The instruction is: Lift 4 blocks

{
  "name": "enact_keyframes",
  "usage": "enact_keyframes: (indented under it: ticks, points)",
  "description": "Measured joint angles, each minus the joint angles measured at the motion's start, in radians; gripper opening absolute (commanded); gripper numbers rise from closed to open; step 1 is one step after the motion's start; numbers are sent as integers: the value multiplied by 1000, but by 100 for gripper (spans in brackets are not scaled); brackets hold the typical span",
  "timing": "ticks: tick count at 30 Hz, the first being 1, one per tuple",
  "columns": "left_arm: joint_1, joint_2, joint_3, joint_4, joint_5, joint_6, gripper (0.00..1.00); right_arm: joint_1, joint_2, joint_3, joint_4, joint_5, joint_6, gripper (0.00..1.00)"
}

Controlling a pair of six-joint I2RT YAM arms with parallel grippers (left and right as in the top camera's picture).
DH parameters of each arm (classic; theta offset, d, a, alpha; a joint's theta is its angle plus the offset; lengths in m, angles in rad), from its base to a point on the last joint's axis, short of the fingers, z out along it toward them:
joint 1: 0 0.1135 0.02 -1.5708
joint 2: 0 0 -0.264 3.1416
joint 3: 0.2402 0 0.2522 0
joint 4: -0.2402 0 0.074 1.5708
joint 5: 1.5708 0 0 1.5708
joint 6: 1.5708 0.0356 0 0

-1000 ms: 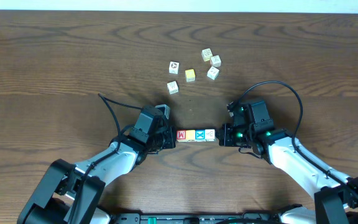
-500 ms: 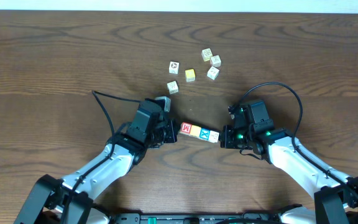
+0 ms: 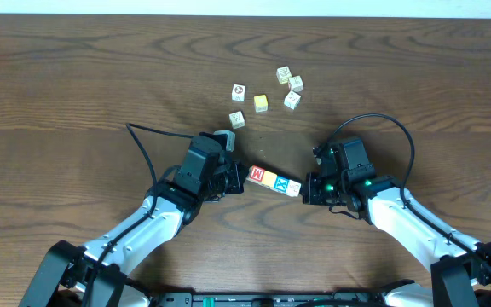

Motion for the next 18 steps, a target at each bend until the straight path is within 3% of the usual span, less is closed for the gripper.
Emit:
enact_keyframes:
  ticks: [18]
  points:
    - [0,0,0,-8,20,15,7,-14,0,0,-27,-23,0,1]
